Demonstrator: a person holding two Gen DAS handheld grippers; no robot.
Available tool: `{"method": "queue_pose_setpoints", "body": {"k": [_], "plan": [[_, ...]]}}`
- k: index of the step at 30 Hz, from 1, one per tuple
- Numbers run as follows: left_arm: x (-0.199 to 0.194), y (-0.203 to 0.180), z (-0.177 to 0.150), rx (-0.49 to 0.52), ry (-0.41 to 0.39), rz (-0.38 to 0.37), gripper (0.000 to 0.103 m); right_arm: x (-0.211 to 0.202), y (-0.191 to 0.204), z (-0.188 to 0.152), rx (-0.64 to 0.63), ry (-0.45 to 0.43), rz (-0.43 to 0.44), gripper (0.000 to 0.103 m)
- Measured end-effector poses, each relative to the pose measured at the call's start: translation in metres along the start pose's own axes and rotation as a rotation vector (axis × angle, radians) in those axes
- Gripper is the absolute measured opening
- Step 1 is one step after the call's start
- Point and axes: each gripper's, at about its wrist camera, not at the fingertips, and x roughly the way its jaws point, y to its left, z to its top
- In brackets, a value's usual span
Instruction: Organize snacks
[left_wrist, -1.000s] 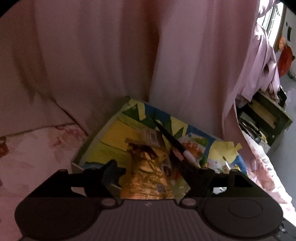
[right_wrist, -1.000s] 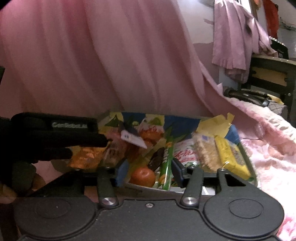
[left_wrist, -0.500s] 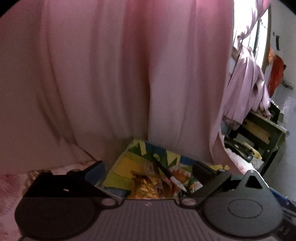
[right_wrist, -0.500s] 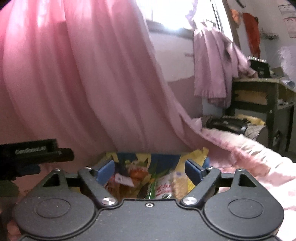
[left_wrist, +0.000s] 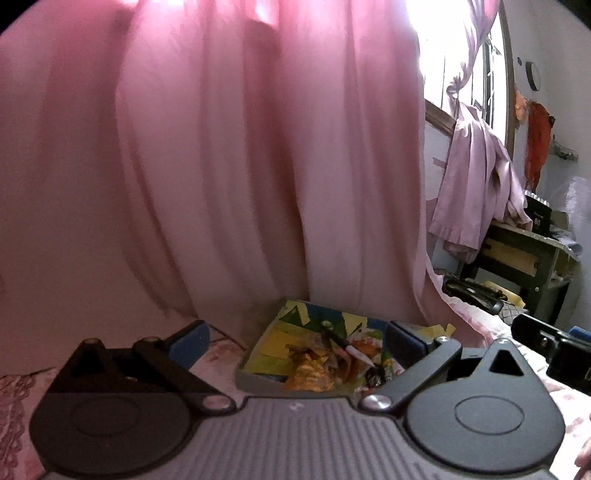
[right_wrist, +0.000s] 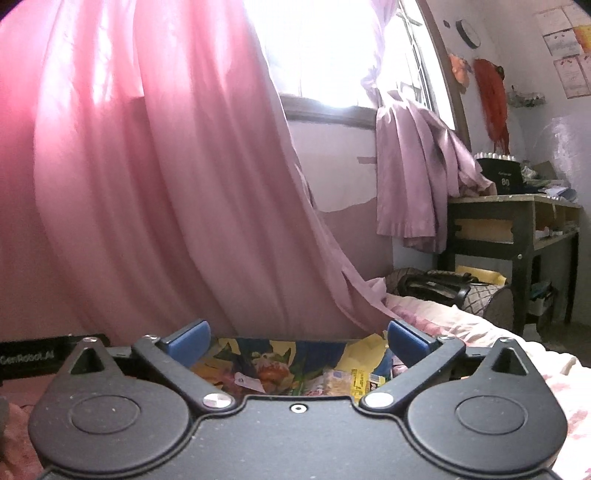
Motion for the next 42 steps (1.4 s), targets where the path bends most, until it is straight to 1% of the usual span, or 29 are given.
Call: {"method": "queue_pose_setpoints", "body": {"k": [7, 11, 19, 28, 33, 36, 40, 42], "plan": [[-0.025, -0.001, -0.006, 0.002, -0.006, 0.011, 0.103, -0.028, -0.004, -0.004, -0.018, 0.005, 0.001, 0.102], [-0.038, -0.001, -0.014, 0.012, 0.006, 0.015, 0.103, -0.041, -0.005, -0.007, -0.033, 0.011, 0.003, 0.102], [-0.060, 0.001, -0.026, 0.019, 0.035, 0.036, 0.103, -0.061, -0.006, -0.013, -0.046, 0.030, -0.001, 0.102], [-0.082, 0.002, -0.038, 0.024, 0.041, 0.048, 0.103, -0.083, -0.006, -0.020, -0.057, 0.043, -0.005, 0.102], [-0.093, 0.002, -0.043, 0.032, 0.049, 0.051, 0.103, -0.095, -0.005, -0.026, -0.063, 0.066, -0.002, 0.102], [-0.098, 0.001, -0.047, 0.038, 0.068, 0.060, 0.103, -0.103, -0.004, -0.029, -0.058, 0.085, -0.001, 0.102], [-0.105, -0.001, -0.056, 0.067, 0.116, 0.100, 0.103, -0.109, -0.005, -0.035, -0.036, 0.119, 0.001, 0.102], [-0.108, -0.001, -0.060, 0.074, 0.136, 0.105, 0.103, -0.111, -0.007, -0.036, -0.025, 0.136, -0.003, 0.102]]}}
